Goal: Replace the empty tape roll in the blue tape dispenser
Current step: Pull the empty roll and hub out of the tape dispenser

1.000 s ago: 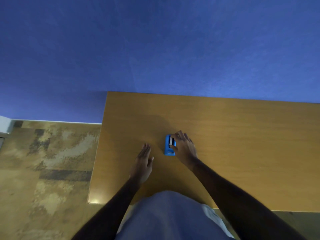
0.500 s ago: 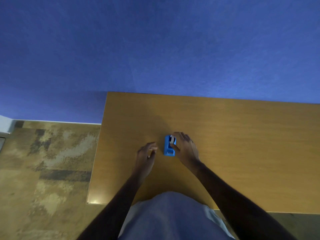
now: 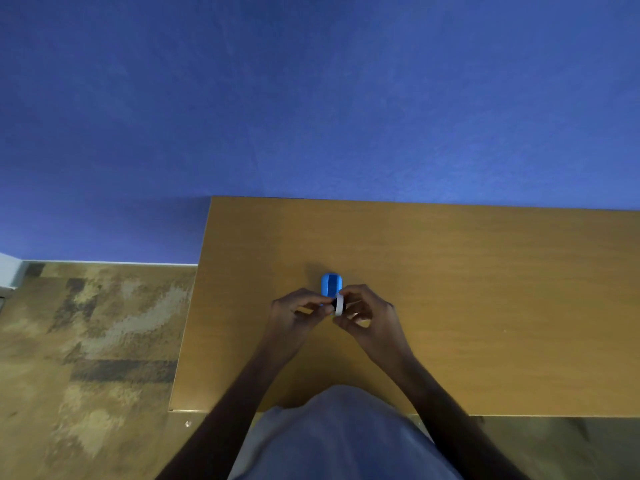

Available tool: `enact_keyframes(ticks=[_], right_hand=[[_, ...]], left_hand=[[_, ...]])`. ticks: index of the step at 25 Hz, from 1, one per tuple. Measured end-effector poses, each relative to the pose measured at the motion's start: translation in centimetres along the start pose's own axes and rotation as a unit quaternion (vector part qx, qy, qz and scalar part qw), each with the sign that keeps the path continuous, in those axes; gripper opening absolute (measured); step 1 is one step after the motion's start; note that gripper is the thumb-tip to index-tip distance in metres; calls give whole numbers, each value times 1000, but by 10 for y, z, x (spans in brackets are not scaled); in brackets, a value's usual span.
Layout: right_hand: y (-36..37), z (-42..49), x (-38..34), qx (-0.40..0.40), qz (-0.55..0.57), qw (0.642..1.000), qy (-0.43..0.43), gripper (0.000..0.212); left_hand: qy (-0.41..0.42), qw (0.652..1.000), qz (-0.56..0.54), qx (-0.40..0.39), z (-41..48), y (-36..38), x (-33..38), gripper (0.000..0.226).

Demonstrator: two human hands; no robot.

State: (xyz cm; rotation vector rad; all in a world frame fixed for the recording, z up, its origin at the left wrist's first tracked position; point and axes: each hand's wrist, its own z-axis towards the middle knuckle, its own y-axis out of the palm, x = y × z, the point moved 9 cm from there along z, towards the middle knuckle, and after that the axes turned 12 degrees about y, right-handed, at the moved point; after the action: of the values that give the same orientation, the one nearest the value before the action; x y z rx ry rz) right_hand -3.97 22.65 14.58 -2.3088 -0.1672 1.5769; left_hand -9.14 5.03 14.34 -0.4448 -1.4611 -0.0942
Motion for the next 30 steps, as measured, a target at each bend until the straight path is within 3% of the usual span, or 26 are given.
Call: enact_keyframes(ticks=[3, 14, 27, 30], right_hand=[[-10, -18, -8, 4, 50, 999, 6, 43], [-25, -56, -20, 3, 91, 996, -26, 45], [-47, -82, -36, 18, 153, 985, -75, 50], [-49, -91, -34, 11, 187, 980, -61, 50]], left_hand=[[-11, 999, -41, -12, -7, 1, 18, 30], [-17, 995, -97, -7, -20, 8, 56, 9], [-41, 980, -191, 18, -43, 23, 76, 14], [-13, 979, -203, 30, -47, 23, 83, 27]])
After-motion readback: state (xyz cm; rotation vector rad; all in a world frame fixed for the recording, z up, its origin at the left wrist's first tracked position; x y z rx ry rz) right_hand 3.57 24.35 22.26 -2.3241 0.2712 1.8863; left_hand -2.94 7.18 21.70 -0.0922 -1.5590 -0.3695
